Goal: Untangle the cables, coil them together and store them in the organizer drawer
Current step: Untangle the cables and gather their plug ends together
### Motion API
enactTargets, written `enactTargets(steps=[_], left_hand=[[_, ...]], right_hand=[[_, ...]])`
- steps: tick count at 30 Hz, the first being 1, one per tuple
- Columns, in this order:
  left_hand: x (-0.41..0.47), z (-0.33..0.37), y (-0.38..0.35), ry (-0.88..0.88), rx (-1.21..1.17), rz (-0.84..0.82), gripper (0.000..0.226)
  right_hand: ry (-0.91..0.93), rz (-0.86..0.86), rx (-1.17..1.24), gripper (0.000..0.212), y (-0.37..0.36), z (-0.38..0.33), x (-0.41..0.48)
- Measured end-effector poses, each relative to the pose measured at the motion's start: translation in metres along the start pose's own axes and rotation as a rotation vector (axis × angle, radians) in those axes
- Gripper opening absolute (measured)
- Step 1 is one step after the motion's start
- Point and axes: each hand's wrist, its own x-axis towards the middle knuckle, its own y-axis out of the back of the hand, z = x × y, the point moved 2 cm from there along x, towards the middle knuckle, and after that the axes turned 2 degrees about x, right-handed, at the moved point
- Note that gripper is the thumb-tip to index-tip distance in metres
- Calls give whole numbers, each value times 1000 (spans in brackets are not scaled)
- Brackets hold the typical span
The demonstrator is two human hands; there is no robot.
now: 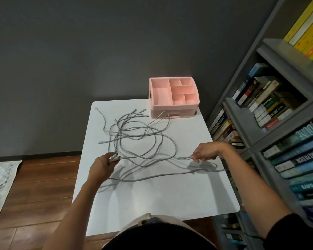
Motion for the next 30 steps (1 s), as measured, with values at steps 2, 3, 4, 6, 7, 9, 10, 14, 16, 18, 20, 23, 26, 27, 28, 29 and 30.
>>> enactTargets(steps=[2,3,4,6,7,9,10,14,16,18,20,23,26,27,28,29,30], left_hand=[[2,18,-3,-3,-31,31,21],[3,30,-4,-36,-58,10,21],[3,45,-6,-95,-106,-33,21],[0,79,-10,-254,-204,-162,23],[-2,96,-13,-313,-224,-229,24],[-7,123,-21,-383,-221,-353,24],[-9,132,-26,-409,-210,-410,22],[-10,141,-29,-537,-218,-431,22],[-3,137,-21,-585,-177,-389,25],[3,134,-12,-639,-115,-338,30],[6,134,-6,-652,-116,-321,27],[9,125,2,-635,-138,-303,22],[12,109,10,-615,-160,-278,26],[12,106,10,-615,-153,-276,23],[12,104,11,-612,-143,-277,19],[13,102,11,-606,-136,-269,16],[14,99,13,-595,-135,-255,14]], right_hand=[[-4,6,-50,34,1,-9,-2],[8,2,-69,34,1,-15,-3],[29,-7,-82,35,0,-23,-3],[89,-34,-71,35,-3,-39,-3],[125,-49,-48,34,-5,-47,-2],[196,-65,9,34,-6,-60,-4],[227,-66,34,34,-5,-66,-7],[288,-103,97,34,-3,-73,-13],[303,-157,168,33,-3,-65,-14],[296,-167,237,33,0,-57,-14],[290,-162,270,33,6,-54,-16],[296,-143,282,32,13,-51,-16],[274,-118,309,32,18,-43,-14],[271,-115,311,32,18,-42,-14],[269,-112,313,32,19,-41,-14],[266,-105,319,32,20,-40,-13],[261,-95,330,32,22,-38,-14]])
